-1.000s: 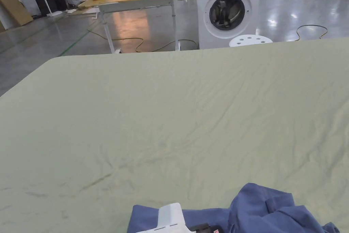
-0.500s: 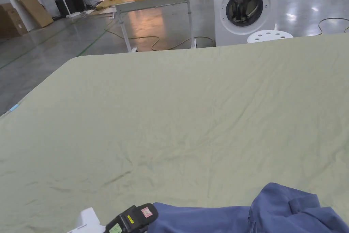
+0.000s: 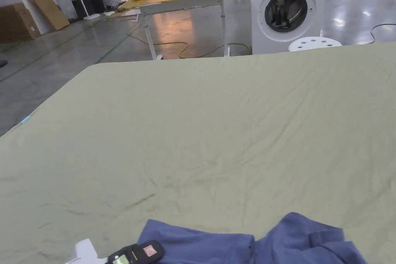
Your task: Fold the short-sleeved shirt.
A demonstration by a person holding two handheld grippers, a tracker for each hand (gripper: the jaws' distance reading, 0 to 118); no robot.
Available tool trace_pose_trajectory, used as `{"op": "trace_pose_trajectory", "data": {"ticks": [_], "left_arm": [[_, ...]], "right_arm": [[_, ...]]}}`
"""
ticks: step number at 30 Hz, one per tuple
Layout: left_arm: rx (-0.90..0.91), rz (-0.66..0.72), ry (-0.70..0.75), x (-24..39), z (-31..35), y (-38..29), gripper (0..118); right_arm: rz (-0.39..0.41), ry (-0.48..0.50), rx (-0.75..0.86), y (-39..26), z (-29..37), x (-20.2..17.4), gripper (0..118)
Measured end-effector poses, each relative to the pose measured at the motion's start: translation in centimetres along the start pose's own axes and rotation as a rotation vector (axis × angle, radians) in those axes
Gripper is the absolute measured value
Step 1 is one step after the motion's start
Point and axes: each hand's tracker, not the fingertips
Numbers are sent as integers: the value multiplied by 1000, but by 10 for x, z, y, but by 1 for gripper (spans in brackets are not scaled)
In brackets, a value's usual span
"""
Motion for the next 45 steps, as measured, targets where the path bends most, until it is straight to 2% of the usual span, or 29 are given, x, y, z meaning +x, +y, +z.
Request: {"op": "trace_pose_trajectory", "data": {"ticks": [4,7,10,14,18,19,21,22,23,25,26,28,30,33,37,40,43,45], "left_arm": [[68,-261,186,38,42,22,13],[68,-394,169,76,39,10,13],[-5,-479,107,116,5,-26,13],[-145,-639,65,153,-67,-94,13],[-237,-672,81,165,-123,-140,14],[-269,-678,97,166,-133,-148,19],[-316,-690,85,169,-139,-154,39],[-307,-663,6,170,-133,-151,50],[-284,-624,-85,172,-123,-144,51],[-233,-589,-115,173,-107,-127,48],[-196,-584,-102,171,-102,-119,37],[-144,-593,-61,165,-98,-112,1],[-170,-593,-53,159,-102,-115,1],[-314,-557,-121,150,-126,-134,0],[-456,-716,-17,140,-166,-180,0],[-410,-777,-25,149,-156,-183,0],[-373,-732,-99,158,-136,-166,0],[-269,-714,-173,163,-105,-147,8]], "right_arm": [[-14,17,5,-4,-6,3,0],[-38,21,3,-8,-11,4,0],[-57,30,-3,-9,-11,3,0],[-19,24,-8,-11,-3,-2,0],[-21,7,2,-14,8,-1,0],[-25,-2,5,-17,9,0,0],[-26,-13,0,-19,11,3,0],[-24,-24,-1,-20,13,5,0],[-25,-30,-2,-20,14,5,0],[-31,-32,-3,-22,16,9,0],[-36,-33,-3,-23,16,11,0],[-40,-29,-4,-25,16,12,0],[-40,-23,-8,-26,14,12,0],[-43,-17,-22,-27,9,4,0],[-5,14,-54,-30,4,-6,0],[27,43,-85,-31,-3,-18,0],[45,103,-118,-27,-27,-29,0],[88,151,-148,-20,-48,-44,0]]}}
